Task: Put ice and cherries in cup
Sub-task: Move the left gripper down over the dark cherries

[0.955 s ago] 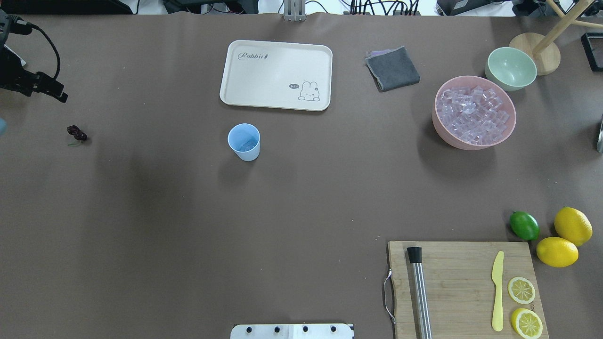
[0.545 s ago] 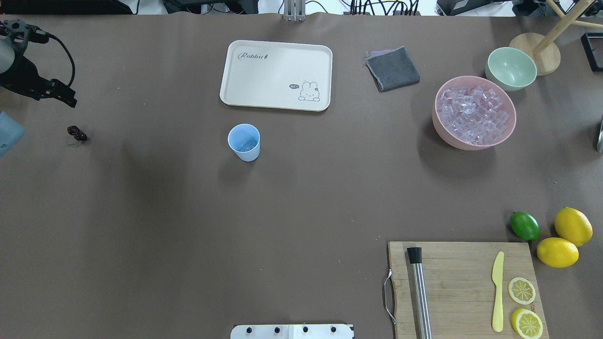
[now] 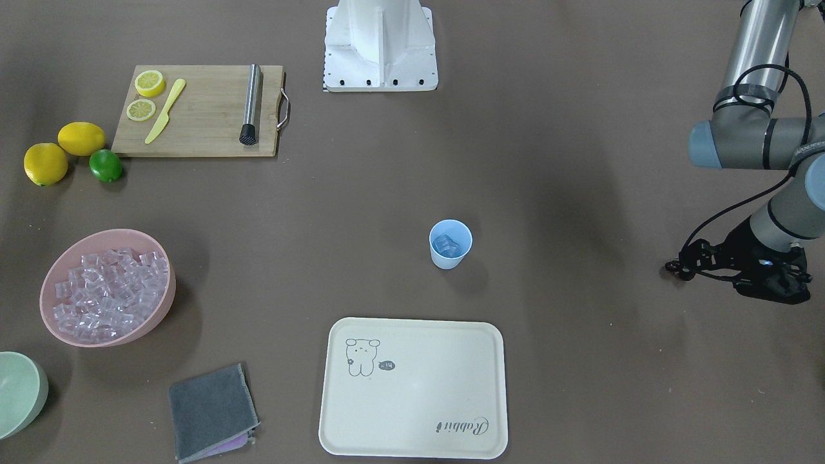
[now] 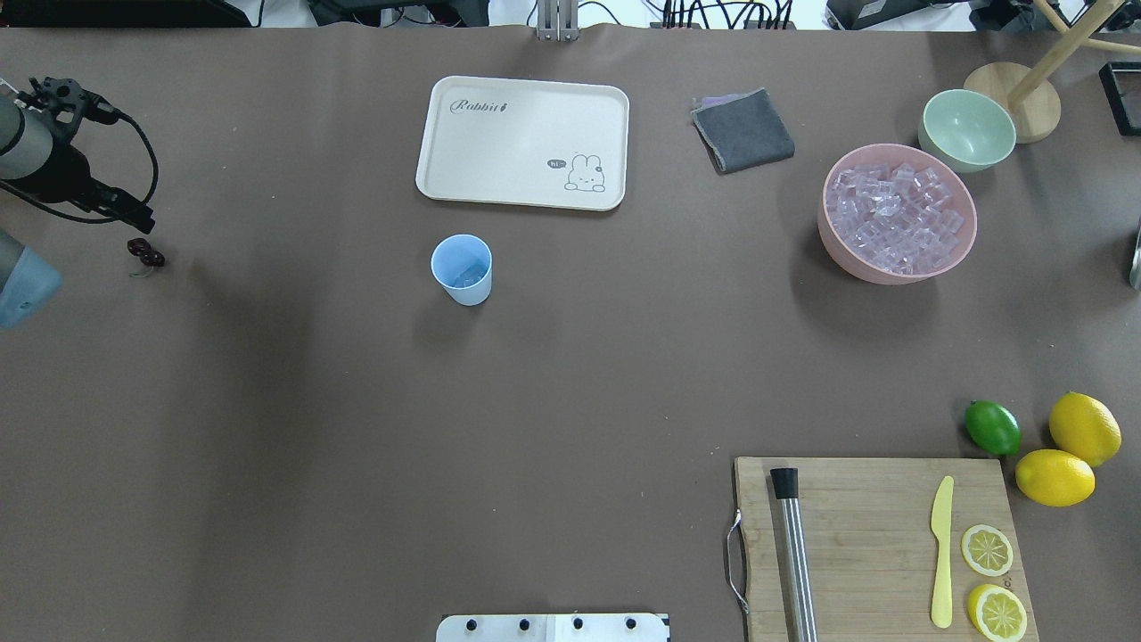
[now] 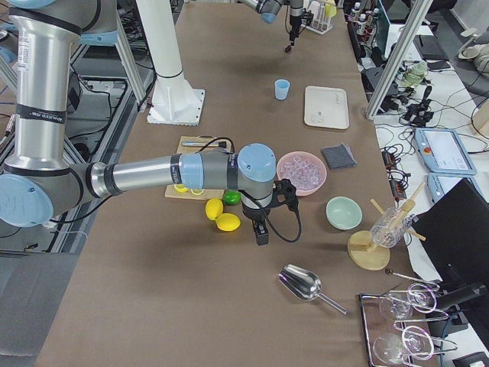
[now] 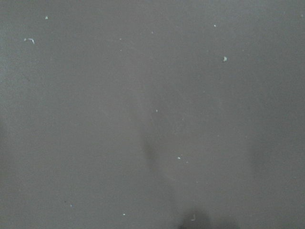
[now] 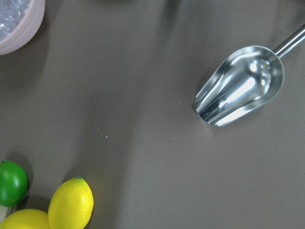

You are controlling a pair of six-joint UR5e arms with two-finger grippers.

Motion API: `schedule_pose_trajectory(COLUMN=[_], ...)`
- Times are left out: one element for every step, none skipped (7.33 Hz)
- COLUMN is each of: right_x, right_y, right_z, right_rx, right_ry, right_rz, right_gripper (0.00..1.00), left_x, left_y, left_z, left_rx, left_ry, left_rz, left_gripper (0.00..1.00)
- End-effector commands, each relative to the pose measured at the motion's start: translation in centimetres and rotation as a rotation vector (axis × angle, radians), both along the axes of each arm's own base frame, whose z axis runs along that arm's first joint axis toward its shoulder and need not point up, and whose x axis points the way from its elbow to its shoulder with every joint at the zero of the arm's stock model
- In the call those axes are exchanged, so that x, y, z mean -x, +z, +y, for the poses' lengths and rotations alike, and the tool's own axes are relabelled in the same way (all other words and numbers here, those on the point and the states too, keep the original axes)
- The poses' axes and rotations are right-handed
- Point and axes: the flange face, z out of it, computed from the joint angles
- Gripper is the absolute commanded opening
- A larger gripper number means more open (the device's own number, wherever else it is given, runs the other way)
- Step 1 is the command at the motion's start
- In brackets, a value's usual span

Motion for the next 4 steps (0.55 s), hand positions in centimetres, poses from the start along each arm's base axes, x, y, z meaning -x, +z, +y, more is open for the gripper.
schedule_pose_trajectory(right_x=[0.0,0.0,0.0,0.1], right_y=[-0.3,-0.7,-0.8,-1.0], right_z=[-0.2,-0.2,-0.2,-0.2], right_rx=[-0.006,-0.015,-0.018,-0.020], right_ry=[-0.001,-0.001,-0.001,-0.001], right_rz=[0.005,0.006,0.006,0.006], right_gripper=[1.00,1.00,1.00,1.00], left_x=[-0.6,-1.3,-1.5,-1.7], left_y=[0.5,0.2,0.0,0.1], left_z=[0.4,0.6,0.6,0.7], left_rx=[-0.031,-0.039,-0.045,-0.047], left_ry=[0.021,0.035,0.039,0.041], left_rz=[0.018,0.024,0.027,0.029], left_gripper=[0.96,0.92,0.92,0.88])
